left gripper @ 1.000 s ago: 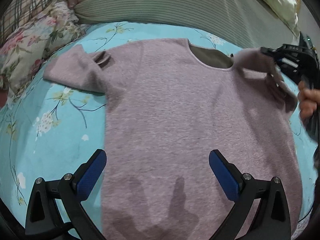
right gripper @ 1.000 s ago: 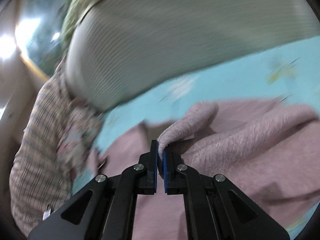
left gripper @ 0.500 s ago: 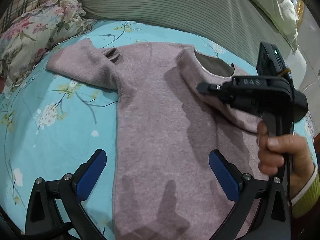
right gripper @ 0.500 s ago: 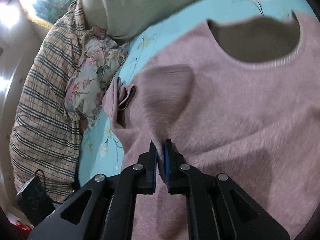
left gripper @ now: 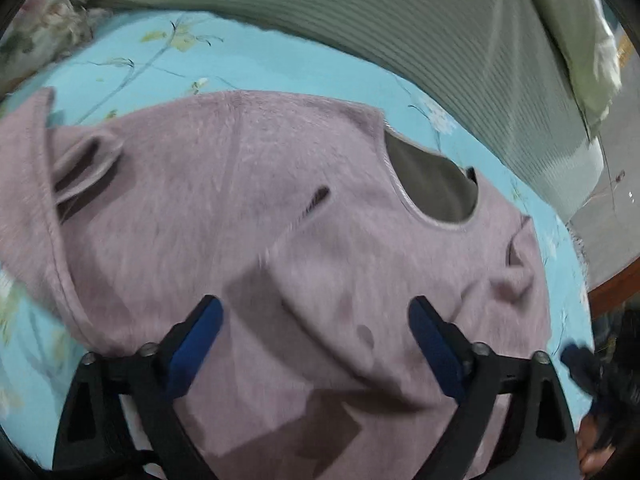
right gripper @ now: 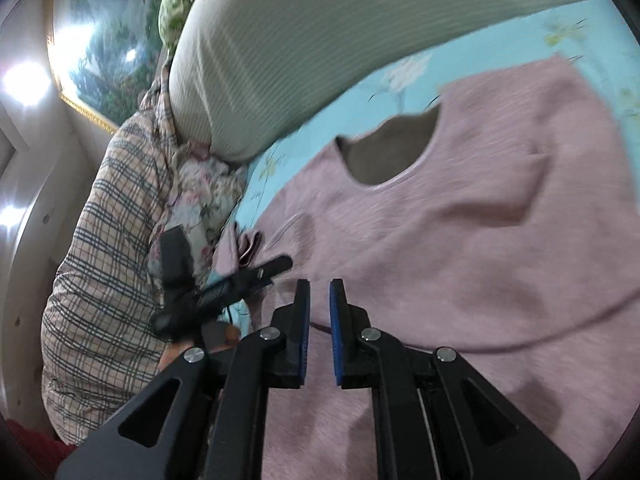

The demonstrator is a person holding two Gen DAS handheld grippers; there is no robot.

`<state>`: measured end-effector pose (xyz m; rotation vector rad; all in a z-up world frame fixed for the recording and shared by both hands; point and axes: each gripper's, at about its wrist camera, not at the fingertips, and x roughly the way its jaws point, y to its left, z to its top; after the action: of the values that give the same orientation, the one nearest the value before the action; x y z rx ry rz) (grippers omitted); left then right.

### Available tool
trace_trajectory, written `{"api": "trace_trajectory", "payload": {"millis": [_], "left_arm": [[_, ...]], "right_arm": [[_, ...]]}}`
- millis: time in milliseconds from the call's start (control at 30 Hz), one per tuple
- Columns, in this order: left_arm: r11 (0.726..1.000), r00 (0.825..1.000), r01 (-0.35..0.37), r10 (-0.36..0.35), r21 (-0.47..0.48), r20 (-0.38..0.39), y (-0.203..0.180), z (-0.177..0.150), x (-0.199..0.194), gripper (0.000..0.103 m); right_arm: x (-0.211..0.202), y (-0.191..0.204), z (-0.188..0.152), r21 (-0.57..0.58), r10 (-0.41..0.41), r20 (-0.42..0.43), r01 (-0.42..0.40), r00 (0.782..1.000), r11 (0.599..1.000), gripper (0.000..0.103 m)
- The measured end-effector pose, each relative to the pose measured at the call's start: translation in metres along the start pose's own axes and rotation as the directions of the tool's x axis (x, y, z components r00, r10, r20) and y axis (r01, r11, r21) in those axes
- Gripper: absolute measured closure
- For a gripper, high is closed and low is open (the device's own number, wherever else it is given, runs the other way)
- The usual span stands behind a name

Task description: Fold small clothes

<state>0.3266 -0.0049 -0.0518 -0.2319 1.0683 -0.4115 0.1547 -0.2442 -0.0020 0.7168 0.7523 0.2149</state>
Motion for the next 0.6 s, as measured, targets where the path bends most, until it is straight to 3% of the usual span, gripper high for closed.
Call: {"api": "trace_trajectory", "payload": {"millis": [167, 200, 233, 300, 367, 400, 433, 500, 567, 600], "left_arm": [[0.999, 0.998, 0.047, -0.046, 0.024, -0.042, -0.004, 0.024, 0.023, 0.059], [0.998, 0.998, 0.043, -0.042, 0.034, -0.043, -0.006, 0.024, 0.024, 0.086], [0.998, 0.999, 0.032, -0.030, 0.046, -0.040, -0.008, 0.023, 0.021, 0.099], [0.999, 0.999, -0.013, 0.010, 0.051, 0.050, -0.010, 0.018, -0.001, 0.099], [0.997, 0.980, -0.065, 0.055, 0.050, 0.193, -0.005, 0.005, -0.036, 0.099], [0.996, 0.972, -0.080, 0.067, 0.049, 0.227, -0.001, -0.002, -0.047, 0.098], [0.995, 0.971, -0.081, 0.067, 0.052, 0.229, 0.003, -0.007, -0.051, 0.098], [0.996, 0.987, -0.016, 0.003, 0.084, 0.160, 0.013, -0.016, -0.044, 0.091], [0.995, 0.995, -0.013, 0.002, 0.102, 0.105, 0.017, -0.016, -0.035, 0.084], [0.994, 0.997, -0.002, -0.007, 0.112, 0.078, 0.019, -0.014, -0.031, 0.072]], "right_arm": [[-0.016, -0.007, -0.001, -0.010, -0.046, 0.044, 0.046, 0.998, 0.999, 0.092], [-0.018, -0.008, 0.000, -0.012, -0.064, 0.050, 0.064, 0.997, 0.998, 0.092], [-0.018, -0.009, 0.000, -0.013, -0.074, 0.054, 0.075, 0.996, 0.997, 0.092], [-0.025, -0.014, 0.003, -0.007, -0.097, 0.077, 0.098, 0.992, 0.995, 0.092], [-0.038, -0.022, 0.007, 0.007, -0.135, 0.110, 0.135, 0.985, 0.991, 0.092], [-0.047, -0.028, 0.010, 0.016, -0.173, 0.134, 0.173, 0.976, 0.985, 0.092], [-0.053, -0.033, 0.013, 0.021, -0.201, 0.146, 0.200, 0.969, 0.979, 0.092], [-0.059, -0.045, 0.022, 0.034, -0.270, 0.152, 0.267, 0.951, 0.963, 0.092], [-0.060, -0.057, 0.031, 0.048, -0.328, 0.145, 0.325, 0.933, 0.945, 0.090], [-0.059, -0.065, 0.036, 0.057, -0.357, 0.134, 0.352, 0.925, 0.934, 0.087]]}}
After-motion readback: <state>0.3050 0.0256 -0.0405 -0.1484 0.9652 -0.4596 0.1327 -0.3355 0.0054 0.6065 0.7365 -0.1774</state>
